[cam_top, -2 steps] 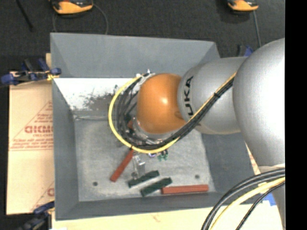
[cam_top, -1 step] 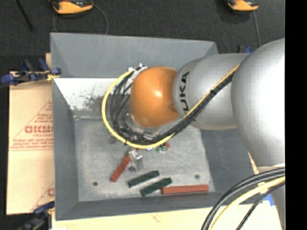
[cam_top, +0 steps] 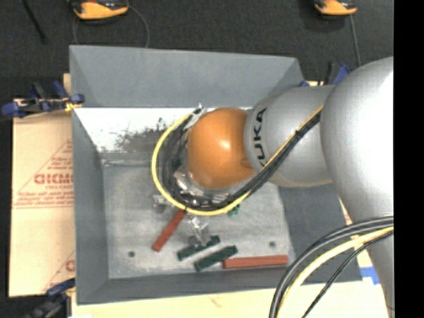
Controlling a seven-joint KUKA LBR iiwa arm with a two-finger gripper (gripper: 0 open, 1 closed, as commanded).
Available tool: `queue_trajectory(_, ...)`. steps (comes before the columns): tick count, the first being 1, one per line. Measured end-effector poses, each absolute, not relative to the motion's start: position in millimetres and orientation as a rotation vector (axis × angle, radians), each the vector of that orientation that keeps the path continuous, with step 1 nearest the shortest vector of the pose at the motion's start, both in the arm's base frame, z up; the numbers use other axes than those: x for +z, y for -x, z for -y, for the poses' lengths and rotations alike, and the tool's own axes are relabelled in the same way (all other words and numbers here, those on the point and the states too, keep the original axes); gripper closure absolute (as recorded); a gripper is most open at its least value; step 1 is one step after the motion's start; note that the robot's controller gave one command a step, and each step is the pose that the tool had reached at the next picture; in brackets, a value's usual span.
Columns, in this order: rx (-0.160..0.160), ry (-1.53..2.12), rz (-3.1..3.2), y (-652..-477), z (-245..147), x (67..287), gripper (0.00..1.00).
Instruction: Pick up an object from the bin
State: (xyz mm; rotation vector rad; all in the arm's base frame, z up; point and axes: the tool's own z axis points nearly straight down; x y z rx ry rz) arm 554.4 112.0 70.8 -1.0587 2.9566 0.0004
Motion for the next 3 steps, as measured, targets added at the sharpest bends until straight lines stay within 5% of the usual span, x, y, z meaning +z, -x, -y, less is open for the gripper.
queue_trajectory(1,0.003,1.048,-2.957,-555.7,-112.2,72.1,0.00)
queue_trajectory(2,0.003,1.045,-2.958,-555.9,-112.2,72.2,1.00)
queue_trajectory(3,-0.003,1.034,-2.954,-559.0,-111.8,187.1,1.00)
